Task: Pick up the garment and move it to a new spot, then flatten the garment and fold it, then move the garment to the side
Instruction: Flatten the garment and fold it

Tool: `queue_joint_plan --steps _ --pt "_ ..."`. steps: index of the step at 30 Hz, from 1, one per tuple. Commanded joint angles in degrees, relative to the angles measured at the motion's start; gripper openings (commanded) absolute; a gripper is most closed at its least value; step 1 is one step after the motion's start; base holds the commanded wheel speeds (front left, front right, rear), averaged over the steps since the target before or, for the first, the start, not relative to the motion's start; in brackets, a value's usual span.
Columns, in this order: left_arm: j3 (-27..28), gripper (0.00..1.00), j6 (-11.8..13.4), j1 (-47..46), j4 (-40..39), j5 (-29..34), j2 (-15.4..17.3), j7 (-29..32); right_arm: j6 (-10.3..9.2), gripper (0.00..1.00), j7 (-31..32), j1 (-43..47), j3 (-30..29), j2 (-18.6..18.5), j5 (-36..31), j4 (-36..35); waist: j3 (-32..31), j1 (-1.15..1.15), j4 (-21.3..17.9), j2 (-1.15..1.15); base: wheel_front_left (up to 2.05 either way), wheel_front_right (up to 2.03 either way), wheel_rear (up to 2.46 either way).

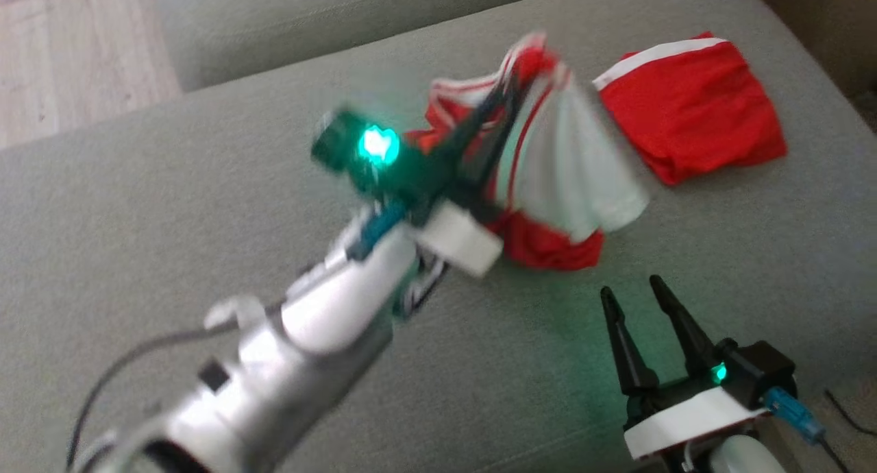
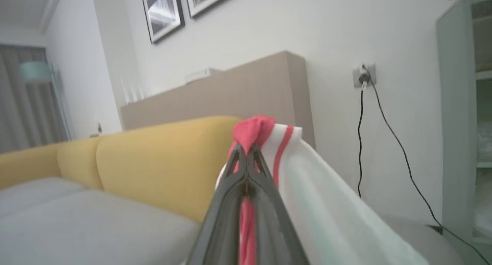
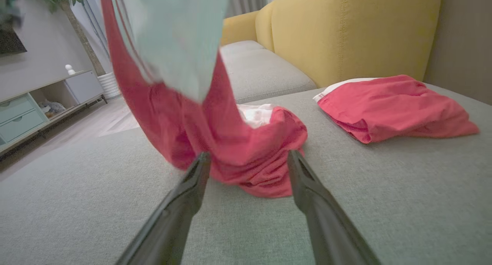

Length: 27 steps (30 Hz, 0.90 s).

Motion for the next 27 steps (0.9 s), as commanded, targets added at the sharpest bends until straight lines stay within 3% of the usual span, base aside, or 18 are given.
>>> queue_joint_plan --steps 1,4,8,12,17,22,27 --pt "2.3 0.0 0.0 -5.4 -2.4 -0.7 0.1 -0.3 0.37 1.0 -0.2 -0.4 1.4 -0.1 0.4 -1.4 -1.1 0.0 -1.3 0.0 0.0 0.0 0.0" --pt "4.6 0.0 0.1 -12.7 -1.7 -1.1 0.1 -0.3 0.37 1.0 -0.2 -0.2 2.4 0.0 0.5 -1.0 -2.1 0.0 -2.9 0.0 0.0 0.0 0.0" --pt "11.8 0.0 -0.2 -20.7 -0.7 -2.4 0.1 -0.3 0.37 1.0 -0.2 0.3 2.3 0.1 0.8 -0.9 -2.5 0.0 -3.8 0.0 0.0 0.0 0.0" --pt "20.8 0.0 -1.6 -20.4 1.3 -2.8 1.0 -0.3 0.37 1.0 -0.2 1.7 0.3 0.3 0.5 -1.4 -3.3 0.0 -2.5 0.0 0.0 0.0 0.0" --pt "27.9 0.0 -3.1 -5.2 2.9 -2.8 4.6 -0.3 0.37 1.0 -0.2 4.2 -1.9 0.1 0.1 -2.0 -4.3 0.0 1.3 0.0 0.0 0.0 0.0" --pt "34.2 0.0 -2.2 15.6 2.2 -2.4 7.0 -0.3 0.37 1.0 -0.2 5.5 -3.1 0.0 -0.2 -2.6 -3.9 0.0 5.4 0.0 0.0 0.0 0.0" --pt "42.3 0.0 -2.8 28.9 -0.1 -0.3 5.8 -0.3 0.37 1.0 -0.2 5.4 -3.0 -0.1 -0.2 -3.0 -3.1 0.0 9.2 0.0 0.0 0.0 0.0"
